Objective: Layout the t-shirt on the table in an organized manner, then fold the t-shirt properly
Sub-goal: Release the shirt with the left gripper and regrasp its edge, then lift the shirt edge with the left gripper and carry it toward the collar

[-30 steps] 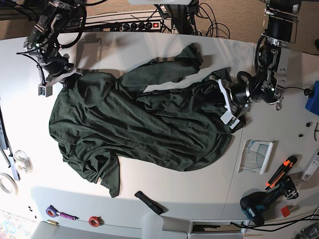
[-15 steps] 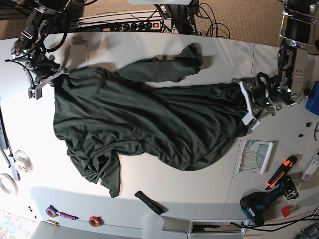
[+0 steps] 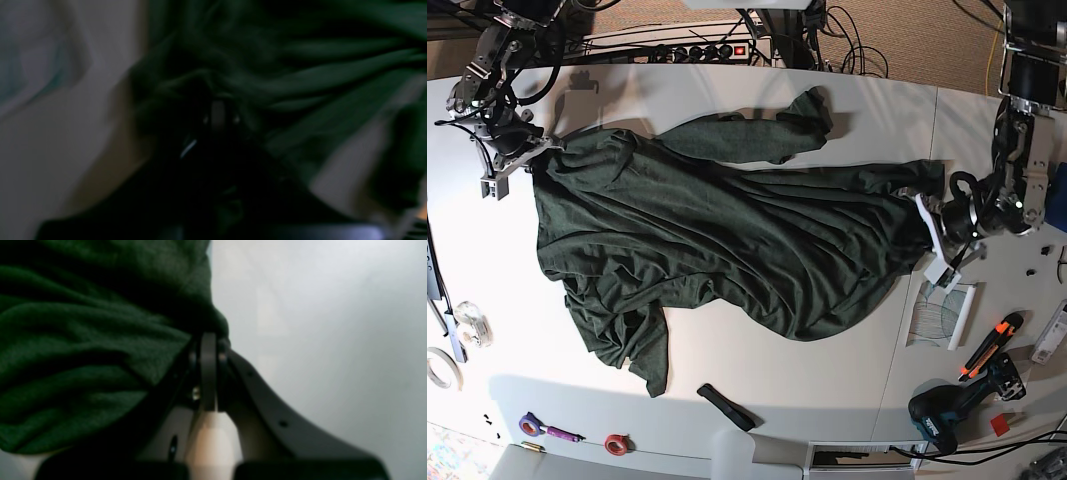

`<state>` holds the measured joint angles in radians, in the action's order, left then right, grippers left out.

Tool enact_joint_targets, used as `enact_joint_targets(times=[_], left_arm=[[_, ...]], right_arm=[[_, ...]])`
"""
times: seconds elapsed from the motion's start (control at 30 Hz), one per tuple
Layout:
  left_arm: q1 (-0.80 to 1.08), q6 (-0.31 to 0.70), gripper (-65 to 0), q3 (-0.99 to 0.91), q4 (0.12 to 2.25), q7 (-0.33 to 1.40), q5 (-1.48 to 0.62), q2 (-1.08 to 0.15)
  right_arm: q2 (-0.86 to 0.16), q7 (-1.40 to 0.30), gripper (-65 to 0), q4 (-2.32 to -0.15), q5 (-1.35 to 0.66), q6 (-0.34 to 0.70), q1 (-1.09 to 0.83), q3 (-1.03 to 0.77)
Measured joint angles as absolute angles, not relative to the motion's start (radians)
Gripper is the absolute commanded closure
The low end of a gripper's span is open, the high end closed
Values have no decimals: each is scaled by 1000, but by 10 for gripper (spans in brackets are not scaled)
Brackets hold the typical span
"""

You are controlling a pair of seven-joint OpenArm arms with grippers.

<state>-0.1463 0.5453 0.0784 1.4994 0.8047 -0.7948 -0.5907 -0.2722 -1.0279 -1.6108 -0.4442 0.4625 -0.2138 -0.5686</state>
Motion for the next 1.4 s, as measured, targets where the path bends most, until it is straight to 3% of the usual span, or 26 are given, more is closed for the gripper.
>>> enact_joint_targets(times=[0.07,0.27,0.33,0.57,0.73,0.87,1.0,1.2,1.4], left_arm=[[-152,588,-285,78,1500,823,-870,-591],[-158,646,-288,78,1501,893,-943,-591],[-159,696,-288,78,1502,897,-971,-591],[-130,692,-281,78,1670,896,-997,-593],[22,693,-268,80,1837,925,-970,-565],[128,693,-270,78,1946,919,-919,-480],[181,693,-328,93,1953,888,-801,-391],[168,688,-331,285,1950,711,-558,-360],[112,493,-331,543,1944,657,-313,-366]], right_arm=[[-288,-1055,0,-1616,-470,464,-215,-568],[-385,-1131,-168,-1699,-529,456,-230,-566],[-408,-1123,-172,-1745,-529,455,-221,-566],[-401,-1106,-172,-1864,-529,463,-179,-564],[-342,-1048,-172,-1855,-523,497,-114,-564],[-301,-954,-172,-1785,-476,498,-57,-505],[-296,-933,-172,-1664,-409,490,24,-360],[-295,-900,-172,-1497,-311,429,171,-169],[-293,-899,-172,-1406,-293,412,233,-95]])
